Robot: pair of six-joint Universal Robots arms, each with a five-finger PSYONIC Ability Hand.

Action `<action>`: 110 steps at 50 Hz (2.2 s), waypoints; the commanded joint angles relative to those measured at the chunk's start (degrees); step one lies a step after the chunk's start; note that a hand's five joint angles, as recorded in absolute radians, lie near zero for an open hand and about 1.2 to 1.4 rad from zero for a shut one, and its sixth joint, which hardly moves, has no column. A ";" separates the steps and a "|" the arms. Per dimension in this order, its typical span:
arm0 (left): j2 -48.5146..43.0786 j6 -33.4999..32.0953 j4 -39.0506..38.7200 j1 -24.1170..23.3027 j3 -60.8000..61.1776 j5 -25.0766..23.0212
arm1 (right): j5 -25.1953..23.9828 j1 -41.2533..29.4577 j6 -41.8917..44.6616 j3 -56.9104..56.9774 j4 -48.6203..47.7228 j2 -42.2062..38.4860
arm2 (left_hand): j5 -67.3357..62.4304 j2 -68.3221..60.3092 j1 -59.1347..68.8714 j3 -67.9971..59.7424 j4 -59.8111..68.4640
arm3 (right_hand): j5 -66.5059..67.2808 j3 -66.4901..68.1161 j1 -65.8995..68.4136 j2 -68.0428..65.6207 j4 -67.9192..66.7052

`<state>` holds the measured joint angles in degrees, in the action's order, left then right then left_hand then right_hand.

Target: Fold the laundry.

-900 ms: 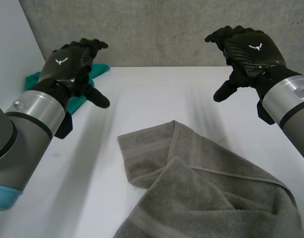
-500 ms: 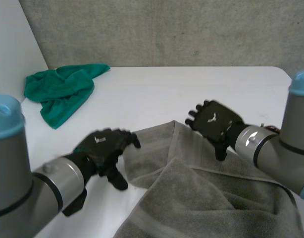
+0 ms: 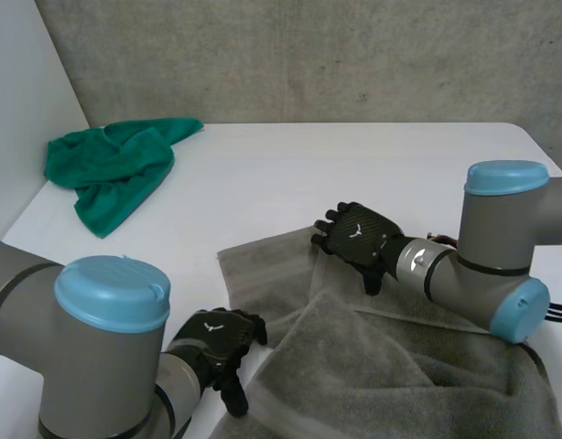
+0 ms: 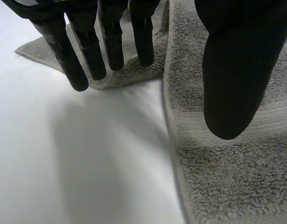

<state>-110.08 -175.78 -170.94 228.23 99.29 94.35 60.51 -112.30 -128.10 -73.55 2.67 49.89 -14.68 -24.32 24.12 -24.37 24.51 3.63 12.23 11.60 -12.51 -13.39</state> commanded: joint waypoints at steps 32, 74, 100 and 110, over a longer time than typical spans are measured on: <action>-12.09 -0.18 -5.11 -7.89 -12.80 11.39 | 11.39 3.84 -11.03 14.58 3.31 -0.59 | -3.20 -3.56 3.75 -3.51 3.37 | 66.37 67.77 68.40 -67.49 -66.61; -20.00 -1.23 -6.69 -9.66 -25.98 11.12 | 14.81 8.50 -12.96 11.41 3.39 9.79 | -55.32 -55.68 55.88 -55.63 55.49 | 66.37 67.77 68.40 -67.49 -66.61; -0.32 -14.07 -14.95 9.95 -31.53 6.47 | 14.29 7.18 -12.18 15.72 21.31 8.83 | -55.32 -55.68 55.88 -55.63 55.49 | 38.98 40.38 41.01 -40.09 -39.21; 7.33 -16.17 -11.62 8.28 -23.79 3.48 | 12.26 5.60 -10.75 18.60 16.96 4.96 | -55.32 -55.68 55.88 -55.63 55.49 | -3.63 -2.23 -1.60 2.51 3.39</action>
<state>-107.30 -190.19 -185.44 237.89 70.72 99.28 73.28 -105.50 -136.64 -57.94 26.73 57.04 -55.73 -68.42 65.84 -68.13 68.61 3.60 12.18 11.60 -12.48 -13.43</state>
